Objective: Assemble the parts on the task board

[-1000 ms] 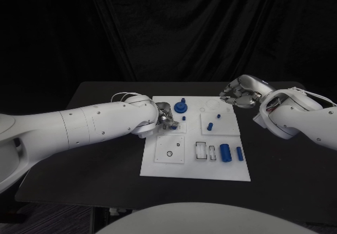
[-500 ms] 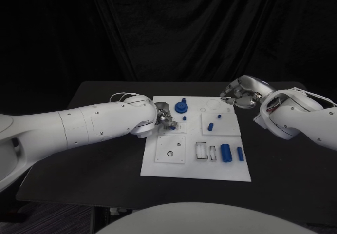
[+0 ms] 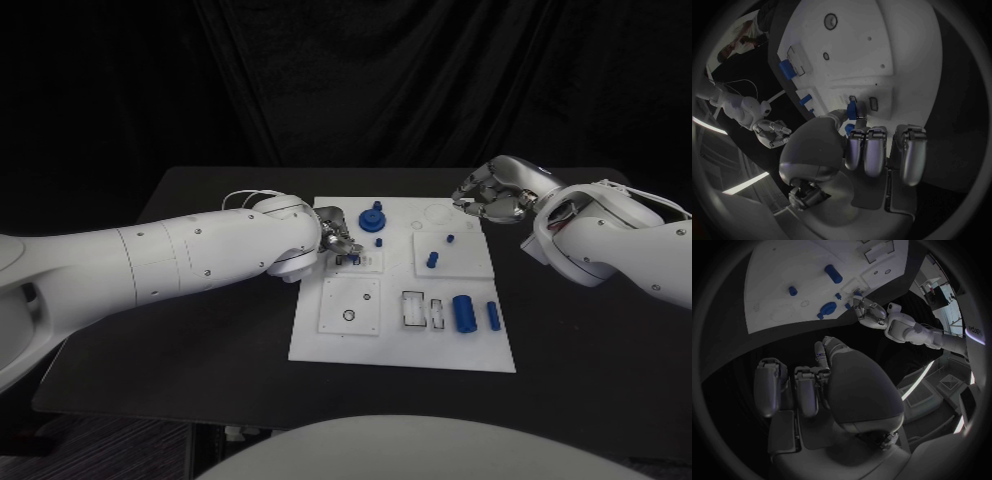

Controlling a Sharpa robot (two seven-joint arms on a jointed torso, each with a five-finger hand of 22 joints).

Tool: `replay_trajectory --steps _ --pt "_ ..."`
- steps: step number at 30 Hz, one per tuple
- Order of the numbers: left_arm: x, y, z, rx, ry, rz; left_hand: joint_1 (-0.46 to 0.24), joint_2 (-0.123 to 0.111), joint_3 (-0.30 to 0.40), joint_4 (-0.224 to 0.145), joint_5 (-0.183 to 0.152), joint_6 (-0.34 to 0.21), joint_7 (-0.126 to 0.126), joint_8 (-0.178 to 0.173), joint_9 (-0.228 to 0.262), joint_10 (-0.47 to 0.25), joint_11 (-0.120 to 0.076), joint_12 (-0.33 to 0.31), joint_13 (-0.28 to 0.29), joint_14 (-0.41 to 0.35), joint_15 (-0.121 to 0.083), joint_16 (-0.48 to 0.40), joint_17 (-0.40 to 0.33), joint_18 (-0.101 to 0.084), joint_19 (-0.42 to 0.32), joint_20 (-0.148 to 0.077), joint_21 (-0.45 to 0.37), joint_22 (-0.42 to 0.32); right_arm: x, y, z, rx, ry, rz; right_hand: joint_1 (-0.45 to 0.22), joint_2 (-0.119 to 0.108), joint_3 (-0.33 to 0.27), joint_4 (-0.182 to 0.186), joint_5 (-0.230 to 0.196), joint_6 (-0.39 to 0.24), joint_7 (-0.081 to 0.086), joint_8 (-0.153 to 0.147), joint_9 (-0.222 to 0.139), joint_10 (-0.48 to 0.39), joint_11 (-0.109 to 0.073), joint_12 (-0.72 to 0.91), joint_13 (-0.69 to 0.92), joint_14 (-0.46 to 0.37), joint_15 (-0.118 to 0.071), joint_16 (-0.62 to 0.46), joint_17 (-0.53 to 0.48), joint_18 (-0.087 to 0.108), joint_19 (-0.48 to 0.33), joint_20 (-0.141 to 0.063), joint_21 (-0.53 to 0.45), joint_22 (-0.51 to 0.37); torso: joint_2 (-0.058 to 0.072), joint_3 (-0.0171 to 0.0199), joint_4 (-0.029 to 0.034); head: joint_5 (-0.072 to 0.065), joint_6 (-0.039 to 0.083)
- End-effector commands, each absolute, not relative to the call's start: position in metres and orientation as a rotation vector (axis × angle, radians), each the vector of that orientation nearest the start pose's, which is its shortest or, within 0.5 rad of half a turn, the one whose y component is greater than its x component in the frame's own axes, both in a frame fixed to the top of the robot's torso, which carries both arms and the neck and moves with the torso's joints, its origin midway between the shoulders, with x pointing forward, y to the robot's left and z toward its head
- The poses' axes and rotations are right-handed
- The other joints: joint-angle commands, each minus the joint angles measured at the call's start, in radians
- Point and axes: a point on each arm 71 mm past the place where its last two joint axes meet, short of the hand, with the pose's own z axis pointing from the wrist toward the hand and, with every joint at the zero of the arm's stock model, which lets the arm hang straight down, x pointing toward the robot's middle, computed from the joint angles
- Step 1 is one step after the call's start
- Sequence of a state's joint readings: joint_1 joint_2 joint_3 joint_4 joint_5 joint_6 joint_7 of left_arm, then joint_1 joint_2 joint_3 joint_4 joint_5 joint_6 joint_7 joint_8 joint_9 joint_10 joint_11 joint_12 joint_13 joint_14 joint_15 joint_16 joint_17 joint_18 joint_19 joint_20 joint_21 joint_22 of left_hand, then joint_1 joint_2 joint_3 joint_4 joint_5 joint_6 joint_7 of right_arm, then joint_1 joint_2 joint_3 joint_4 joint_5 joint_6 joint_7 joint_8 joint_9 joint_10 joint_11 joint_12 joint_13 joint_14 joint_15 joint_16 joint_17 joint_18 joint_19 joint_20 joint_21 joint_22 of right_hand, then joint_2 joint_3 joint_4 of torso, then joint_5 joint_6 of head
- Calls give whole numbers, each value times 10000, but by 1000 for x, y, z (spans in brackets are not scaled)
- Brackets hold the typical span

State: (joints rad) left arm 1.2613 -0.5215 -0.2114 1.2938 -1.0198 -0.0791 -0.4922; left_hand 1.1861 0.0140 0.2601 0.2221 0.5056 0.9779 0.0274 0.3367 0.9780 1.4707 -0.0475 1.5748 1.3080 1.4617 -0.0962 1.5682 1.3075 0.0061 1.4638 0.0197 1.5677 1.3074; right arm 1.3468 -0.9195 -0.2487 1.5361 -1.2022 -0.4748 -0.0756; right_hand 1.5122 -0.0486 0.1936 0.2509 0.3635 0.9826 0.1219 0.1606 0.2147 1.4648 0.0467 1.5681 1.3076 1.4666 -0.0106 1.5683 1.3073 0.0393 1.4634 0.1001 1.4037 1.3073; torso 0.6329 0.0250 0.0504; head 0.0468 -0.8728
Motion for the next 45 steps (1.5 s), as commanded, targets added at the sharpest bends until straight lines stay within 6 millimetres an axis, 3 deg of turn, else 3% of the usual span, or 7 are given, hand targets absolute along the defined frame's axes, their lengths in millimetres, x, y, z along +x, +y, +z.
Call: replay_trajectory --steps 1,14,26,38,44,45 --pt "503 124 -255 -1919 22162 -4381 -76 26 73 -12 -58 23 2 -22 11 1001 38 -40 2628 1031 4 -45 2337 -61 1070 -2 30 2634 483 -247 -183 786 16605 6156 36 31 74 11 31 72 13 29 -10 1060 32 27 2632 1042 -3 25 2635 85 -39 -15 -66 2006 4 7 2 27 2" --pt "500 121 -257 -1687 22465 -4347 -152 5 136 33 -175 31 8 -18 62 1001 45 -40 2628 1031 9 -45 2337 -61 1070 2 30 2634 484 -245 -183 769 16622 6170 42 42 86 6 56 90 8 40 -7 1060 28 27 2632 1042 -4 25 2635 87 -43 -15 -72 2004 0 15 1 55 2" --pt "498 122 -259 -1631 22691 -4179 -348 -73 204 125 -534 118 -3 -4 165 1001 41 -40 2628 1030 10 -46 2336 -61 1070 5 30 2634 484 -245 -184 778 16641 6144 47 52 96 0 82 112 2 53 -3 1060 25 27 2632 1042 -6 25 2635 88 -46 -15 -77 2002 -2 2 -18 108 2" --pt "498 123 -261 -1627 22764 -4131 -435 -93 217 168 -599 227 -30 56 241 1001 22 -40 2628 1021 -1 -58 2290 -61 1070 0 30 2634 485 -245 -184 791 16686 6114 48 60 103 -2 100 123 0 60 0 1060 22 27 2632 1042 -8 25 2635 84 -38 -16 -63 2007 -9 3 -3 117 2" --pt "498 123 -262 -1671 22727 -4152 -905 -88 -29 530 -2221 200 9 -53 352 1001 48 -40 2628 1013 12 -71 2248 -61 1070 4 30 2634 485 -245 -184 789 16704 6111 48 60 103 -2 100 123 0 60 0 1060 22 27 2632 1042 -8 25 2635 84 -38 -16 -63 2007 3 -1 -7 123 2" --pt "498 123 -262 -1680 22717 -4159 -966 -84 -87 575 -2328 206 16 -71 358 1001 55 -40 2628 1010 17 -75 2236 -61 1070 8 30 2634 485 -245 -184 787 16709 6112 48 60 103 -2 100 123 0 60 0 1060 22 27 2632 1042 -8 25 2635 84 -38 -16 -63 2007 3 -3 -6 121 2"
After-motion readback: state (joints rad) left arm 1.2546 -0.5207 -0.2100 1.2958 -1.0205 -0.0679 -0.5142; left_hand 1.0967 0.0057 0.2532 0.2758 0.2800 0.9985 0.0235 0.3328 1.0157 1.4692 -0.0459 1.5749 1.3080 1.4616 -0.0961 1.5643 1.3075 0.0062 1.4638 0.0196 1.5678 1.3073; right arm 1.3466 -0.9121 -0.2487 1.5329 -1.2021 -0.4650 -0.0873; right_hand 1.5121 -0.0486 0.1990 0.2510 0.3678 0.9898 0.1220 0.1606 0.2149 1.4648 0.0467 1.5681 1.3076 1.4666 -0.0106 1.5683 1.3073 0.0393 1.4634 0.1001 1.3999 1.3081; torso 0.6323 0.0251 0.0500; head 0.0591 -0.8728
